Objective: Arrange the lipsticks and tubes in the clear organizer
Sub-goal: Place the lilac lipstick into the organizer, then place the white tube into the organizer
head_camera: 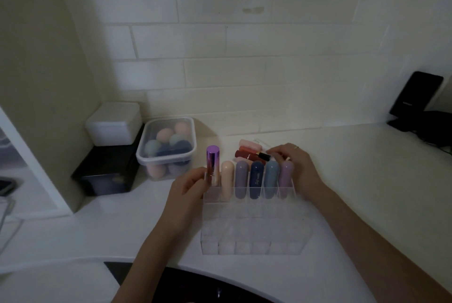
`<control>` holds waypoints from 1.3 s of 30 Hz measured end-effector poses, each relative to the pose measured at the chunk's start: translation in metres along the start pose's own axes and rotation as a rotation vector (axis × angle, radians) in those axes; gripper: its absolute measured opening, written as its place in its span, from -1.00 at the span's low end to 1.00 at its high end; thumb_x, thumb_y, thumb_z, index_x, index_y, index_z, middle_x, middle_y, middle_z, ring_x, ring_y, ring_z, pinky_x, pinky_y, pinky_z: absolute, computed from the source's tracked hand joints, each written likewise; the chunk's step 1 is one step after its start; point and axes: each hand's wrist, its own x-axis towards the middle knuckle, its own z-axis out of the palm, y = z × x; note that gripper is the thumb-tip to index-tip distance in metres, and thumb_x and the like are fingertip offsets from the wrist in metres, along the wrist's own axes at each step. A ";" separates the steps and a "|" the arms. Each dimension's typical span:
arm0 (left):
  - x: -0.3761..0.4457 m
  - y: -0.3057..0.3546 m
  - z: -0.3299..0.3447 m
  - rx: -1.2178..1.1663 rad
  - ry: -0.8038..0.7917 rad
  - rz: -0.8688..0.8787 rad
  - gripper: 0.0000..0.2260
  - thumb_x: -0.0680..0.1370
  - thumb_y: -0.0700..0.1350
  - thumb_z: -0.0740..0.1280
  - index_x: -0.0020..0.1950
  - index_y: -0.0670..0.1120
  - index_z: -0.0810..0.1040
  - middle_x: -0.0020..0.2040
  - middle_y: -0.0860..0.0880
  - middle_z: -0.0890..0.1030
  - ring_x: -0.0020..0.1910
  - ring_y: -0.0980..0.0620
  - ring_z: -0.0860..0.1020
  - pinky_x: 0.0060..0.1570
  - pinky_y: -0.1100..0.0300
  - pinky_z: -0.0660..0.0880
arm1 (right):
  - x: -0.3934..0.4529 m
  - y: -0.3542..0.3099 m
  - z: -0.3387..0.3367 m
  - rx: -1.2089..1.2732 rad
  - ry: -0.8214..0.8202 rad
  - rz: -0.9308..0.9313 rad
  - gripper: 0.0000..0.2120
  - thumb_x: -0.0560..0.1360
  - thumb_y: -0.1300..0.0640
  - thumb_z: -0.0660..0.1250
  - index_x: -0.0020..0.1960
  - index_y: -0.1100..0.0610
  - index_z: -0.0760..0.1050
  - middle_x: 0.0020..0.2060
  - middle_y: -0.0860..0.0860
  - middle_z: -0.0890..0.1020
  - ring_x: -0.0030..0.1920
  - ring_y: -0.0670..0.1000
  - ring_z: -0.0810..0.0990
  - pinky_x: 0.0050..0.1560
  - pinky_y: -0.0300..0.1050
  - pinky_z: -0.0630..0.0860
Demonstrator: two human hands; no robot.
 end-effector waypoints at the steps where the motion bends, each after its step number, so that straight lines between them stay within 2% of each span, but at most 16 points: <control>1: 0.000 -0.001 0.000 0.012 0.000 0.007 -0.60 0.44 -0.02 0.26 -0.06 -0.39 0.53 -0.09 -0.45 0.49 -0.19 -0.19 0.49 -0.13 0.00 0.40 | -0.001 -0.001 0.000 0.029 0.003 -0.001 -0.73 0.31 0.09 0.22 -0.14 0.23 0.58 -0.13 0.20 0.57 -0.15 -0.01 0.53 -0.01 -0.28 0.43; 3: 0.001 -0.004 0.001 0.025 0.011 0.007 -0.61 0.44 -0.01 0.25 -0.05 -0.37 0.55 -0.07 -0.43 0.51 -0.18 -0.30 0.50 -0.12 -0.01 0.42 | 0.000 -0.002 0.001 -0.016 -0.020 0.010 -0.77 0.34 0.11 0.19 -0.16 0.15 0.58 -0.11 0.16 0.56 -0.10 0.02 0.53 0.03 -0.25 0.43; 6: 0.001 -0.004 0.001 0.028 0.020 0.017 -0.55 0.40 0.05 0.27 -0.06 -0.37 0.55 -0.07 -0.44 0.50 -0.20 -0.23 0.49 -0.11 -0.02 0.42 | 0.014 0.015 0.002 -0.416 -0.096 -0.047 -0.65 0.43 -0.01 0.12 0.00 0.12 0.59 -0.05 0.03 0.53 0.04 0.06 0.47 0.16 -0.08 0.37; 8: 0.001 -0.005 0.001 0.053 0.019 0.038 -0.52 0.38 0.09 0.26 -0.08 -0.36 0.55 -0.09 -0.44 0.51 -0.19 -0.32 0.49 -0.11 -0.03 0.43 | 0.029 0.030 0.002 -0.641 -0.080 -0.106 -0.73 0.53 0.11 0.14 0.11 0.11 0.56 0.03 0.05 0.56 0.10 0.08 0.47 0.17 -0.03 0.37; 10: 0.002 -0.006 0.001 0.059 0.021 0.056 -0.53 0.37 0.08 0.25 -0.10 -0.36 0.55 -0.10 -0.44 0.51 -0.20 -0.31 0.49 -0.11 -0.02 0.43 | 0.039 0.038 0.001 -0.713 -0.054 -0.142 -0.74 0.55 0.17 0.15 0.16 0.11 0.54 0.10 0.08 0.59 0.14 0.12 0.49 0.17 0.01 0.39; 13: 0.002 -0.005 0.002 0.055 0.030 0.078 -0.54 0.36 0.07 0.25 -0.11 -0.36 0.56 -0.11 -0.43 0.52 -0.20 -0.09 0.49 -0.13 0.03 0.40 | 0.048 0.044 0.003 -0.668 -0.080 -0.116 -0.73 0.57 0.12 0.17 0.22 0.12 0.50 0.16 0.10 0.58 0.18 0.14 0.49 0.23 0.03 0.38; 15: 0.002 -0.005 0.003 0.052 0.025 0.073 -0.54 0.35 0.07 0.25 -0.12 -0.35 0.56 -0.11 -0.42 0.52 -0.20 -0.06 0.49 -0.13 0.03 0.40 | 0.049 0.043 0.004 -0.611 -0.104 -0.062 -0.72 0.56 0.13 0.22 0.24 0.15 0.50 0.17 0.15 0.59 0.19 0.15 0.51 0.27 0.07 0.40; 17: 0.003 -0.007 0.002 0.065 0.022 0.074 -0.57 0.37 0.05 0.25 -0.12 -0.34 0.57 -0.11 -0.40 0.53 -0.19 -0.09 0.50 -0.12 0.02 0.41 | 0.048 0.042 0.004 -0.497 -0.095 -0.023 -0.73 0.54 0.19 0.26 0.23 0.19 0.52 0.15 0.18 0.61 0.16 0.14 0.56 0.27 0.02 0.43; 19: 0.004 -0.009 0.000 0.089 0.034 0.083 -0.62 0.38 0.02 0.25 -0.12 -0.31 0.59 -0.12 -0.37 0.56 -0.20 -0.17 0.52 -0.11 0.01 0.43 | 0.046 0.041 0.002 -0.450 -0.069 -0.034 -0.73 0.52 0.26 0.28 0.21 0.23 0.53 0.14 0.19 0.62 0.14 0.10 0.57 0.20 -0.15 0.40; 23: 0.007 -0.013 -0.002 0.134 0.059 0.101 -0.54 0.34 0.06 0.21 -0.11 -0.34 0.56 -0.12 -0.37 0.55 -0.16 -0.30 0.51 -0.10 0.01 0.41 | 0.044 0.040 0.001 -0.462 -0.001 -0.117 -0.75 0.48 0.31 0.30 0.14 0.19 0.57 0.05 0.14 0.65 0.04 0.08 0.55 0.04 -0.22 0.38; 25: 0.008 -0.015 -0.003 0.138 0.057 0.104 -0.54 0.35 0.05 0.21 -0.10 -0.37 0.54 -0.11 -0.40 0.53 -0.11 -0.36 0.49 -0.10 0.01 0.40 | 0.042 0.033 0.001 -0.333 0.085 -0.080 -0.78 0.46 0.30 0.33 0.08 0.11 0.58 -0.02 0.05 0.65 -0.03 0.01 0.56 -0.03 -0.27 0.44; 28: 0.010 -0.016 -0.003 0.157 0.066 0.106 -0.53 0.36 0.05 0.20 -0.10 -0.37 0.53 -0.12 -0.39 0.53 -0.10 -0.36 0.49 -0.10 0.01 0.40 | 0.042 0.010 0.000 -0.109 0.234 -0.035 -0.85 0.40 0.28 0.42 -0.08 0.11 0.56 -0.11 0.02 0.65 -0.08 -0.02 0.61 -0.05 -0.19 0.56; 30: 0.010 -0.016 -0.004 0.159 0.071 0.113 -0.56 0.37 0.04 0.20 -0.11 -0.35 0.54 -0.13 -0.38 0.53 -0.18 -0.30 0.49 -0.11 0.02 0.40 | 0.042 -0.014 -0.002 0.013 0.275 -0.070 -0.89 0.38 0.30 0.45 -0.13 0.18 0.56 -0.18 0.00 0.65 -0.18 -0.17 0.60 -0.15 -0.35 0.54; 33: 0.008 -0.014 -0.004 0.147 0.059 0.111 -0.58 0.39 0.03 0.21 -0.12 -0.35 0.54 -0.13 -0.40 0.52 -0.20 -0.28 0.49 -0.12 -0.01 0.42 | 0.039 -0.056 -0.002 0.129 0.196 -0.132 -0.90 0.38 0.31 0.45 -0.13 0.18 0.62 -0.24 -0.02 0.66 -0.29 -0.23 0.58 -0.19 -0.40 0.49; 37: 0.008 -0.014 -0.005 0.158 0.058 0.097 -0.55 0.39 0.04 0.20 -0.09 -0.37 0.52 -0.10 -0.42 0.52 -0.11 -0.37 0.50 -0.11 -0.25 0.48 | 0.027 -0.100 0.000 0.288 0.008 -0.188 -0.74 0.38 0.32 0.45 0.04 0.15 0.56 -0.24 0.06 0.70 -0.15 0.02 0.68 -0.02 -0.13 0.62; 39: 0.008 -0.013 -0.005 0.149 0.068 0.088 -0.54 0.39 0.03 0.20 -0.07 -0.39 0.52 -0.10 -0.42 0.52 -0.09 -0.39 0.49 -0.12 -0.14 0.47 | 0.020 -0.114 0.003 0.332 -0.039 -0.210 -0.78 0.37 0.35 0.44 -0.04 0.19 0.51 -0.24 0.08 0.71 -0.11 0.06 0.70 -0.05 -0.10 0.63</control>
